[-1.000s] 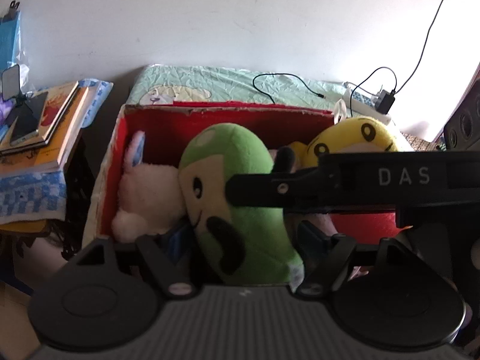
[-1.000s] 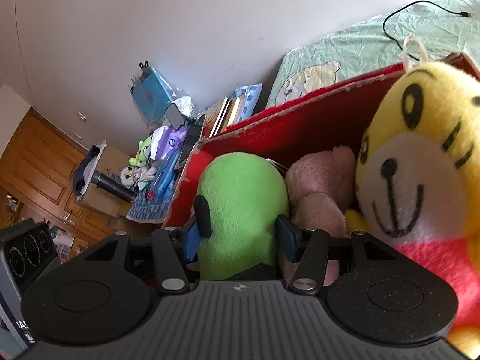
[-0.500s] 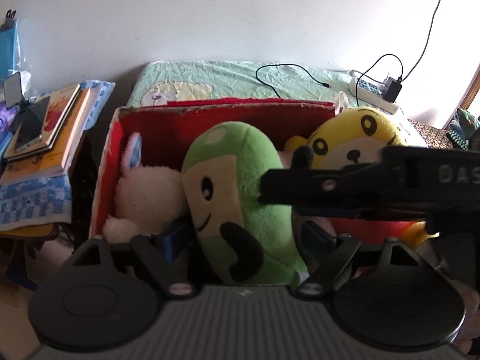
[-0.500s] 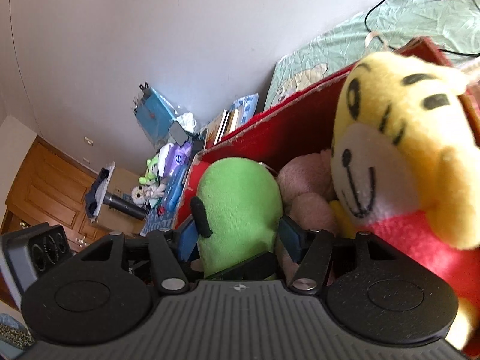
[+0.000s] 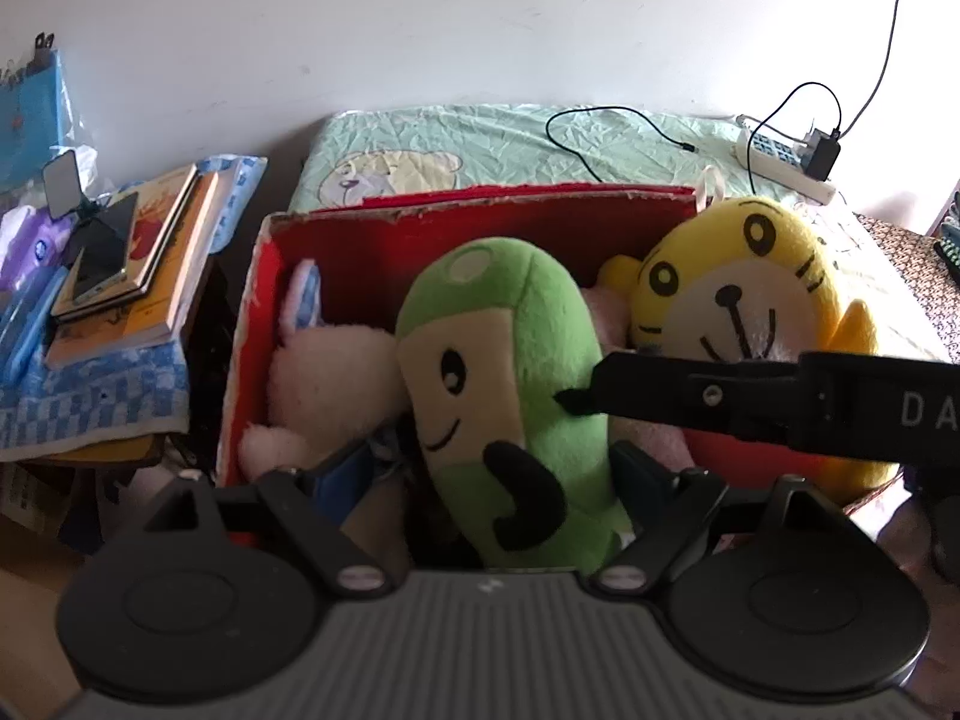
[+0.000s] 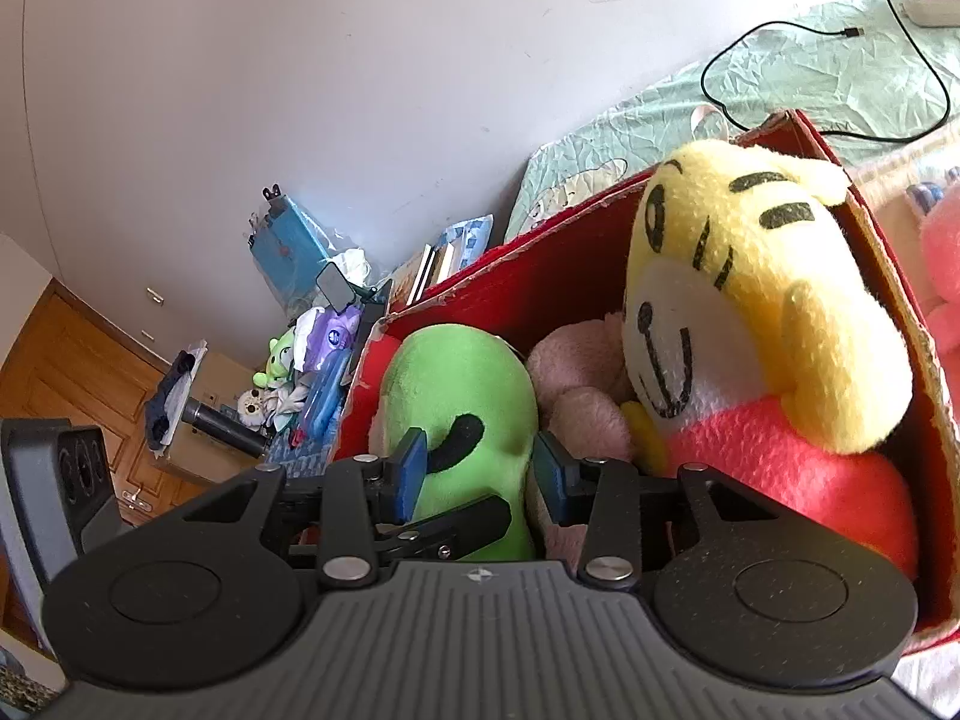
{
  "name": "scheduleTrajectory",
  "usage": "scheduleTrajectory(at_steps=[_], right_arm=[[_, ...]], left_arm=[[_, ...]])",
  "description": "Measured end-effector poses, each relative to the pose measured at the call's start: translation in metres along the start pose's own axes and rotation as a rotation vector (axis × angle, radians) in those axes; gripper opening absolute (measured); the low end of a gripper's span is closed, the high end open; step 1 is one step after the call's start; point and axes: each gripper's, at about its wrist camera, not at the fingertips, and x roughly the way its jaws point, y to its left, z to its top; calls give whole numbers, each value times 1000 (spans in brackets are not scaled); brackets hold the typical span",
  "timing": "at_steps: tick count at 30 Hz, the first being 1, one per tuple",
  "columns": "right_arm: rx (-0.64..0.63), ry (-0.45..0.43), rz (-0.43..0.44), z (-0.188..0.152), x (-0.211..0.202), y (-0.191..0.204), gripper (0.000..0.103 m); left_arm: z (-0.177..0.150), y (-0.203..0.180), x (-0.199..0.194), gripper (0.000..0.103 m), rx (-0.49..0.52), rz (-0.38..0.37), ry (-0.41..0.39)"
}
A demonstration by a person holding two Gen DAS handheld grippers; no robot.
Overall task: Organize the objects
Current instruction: 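Lower the green plush into the box and open the right gripper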
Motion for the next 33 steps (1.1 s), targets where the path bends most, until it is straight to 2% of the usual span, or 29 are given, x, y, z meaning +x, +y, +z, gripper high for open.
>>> scheduleTrajectory(at_steps=[4,19,27,33], right_arm=[[-9,-20,5,-4,-7,0,43],[-136,-135,-128,-25,-34,11,42],[-145,-92,-123,-24,-38,7,42],[-153,-61,-78,-20,-48,0,42]], left_arm=[[-2,-1,-1,88,-5,17,3],[-8,-16,-5,94,12,84,6],[-9,-24,-16,95,-8,148,2],[-8,-32,-24,94,-49,203,-2]])
